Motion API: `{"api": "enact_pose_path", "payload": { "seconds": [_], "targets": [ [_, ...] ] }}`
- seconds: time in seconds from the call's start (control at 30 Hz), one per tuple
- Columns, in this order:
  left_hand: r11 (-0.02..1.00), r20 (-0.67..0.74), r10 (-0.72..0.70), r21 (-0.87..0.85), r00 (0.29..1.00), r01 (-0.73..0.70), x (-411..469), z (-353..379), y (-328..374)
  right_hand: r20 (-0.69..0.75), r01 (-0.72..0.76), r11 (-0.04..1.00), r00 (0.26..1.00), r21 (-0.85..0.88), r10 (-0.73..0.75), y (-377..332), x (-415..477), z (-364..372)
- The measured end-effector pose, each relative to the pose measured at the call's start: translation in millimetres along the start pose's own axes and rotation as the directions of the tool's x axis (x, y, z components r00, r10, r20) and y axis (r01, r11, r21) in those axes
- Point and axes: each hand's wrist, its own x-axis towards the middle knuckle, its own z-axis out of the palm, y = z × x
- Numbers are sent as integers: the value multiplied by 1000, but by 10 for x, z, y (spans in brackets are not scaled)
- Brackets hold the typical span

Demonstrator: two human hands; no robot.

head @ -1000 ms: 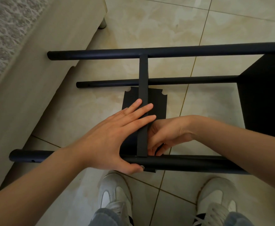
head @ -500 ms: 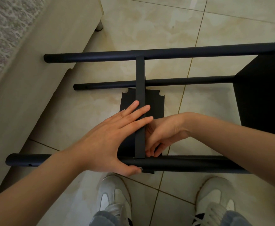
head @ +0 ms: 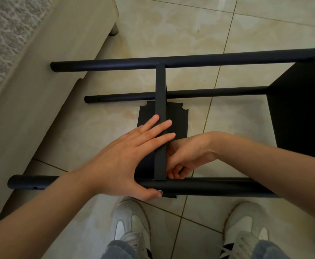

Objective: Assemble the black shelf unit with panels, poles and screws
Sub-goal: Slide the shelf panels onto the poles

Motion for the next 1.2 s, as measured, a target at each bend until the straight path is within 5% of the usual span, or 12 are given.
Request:
{"api": "enact_pose_path", "payload": {
  "seconds": [0.6, 0.8, 0.97, 1.2],
  "targets": [
    [1000, -2, -5, -8, 1000, 5, 5, -1, 1, 48, 11, 998, 999, 65, -15, -4, -35, -38],
    [1000, 4, -11, -12, 1000, 11, 2, -2, 12, 11, -35, 999, 999, -32, 35, -1, -31, -37],
    [1000, -4, -9, -10, 1000, 9, 6, -5, 10, 27, 31, 997, 999, 72, -33, 67, -41, -69],
    [1000, -2, -9, -4, 1000, 9, 5, -1, 4, 4, 0, 1000, 1000, -31, 1, 39, -50, -61]
  ]
}}
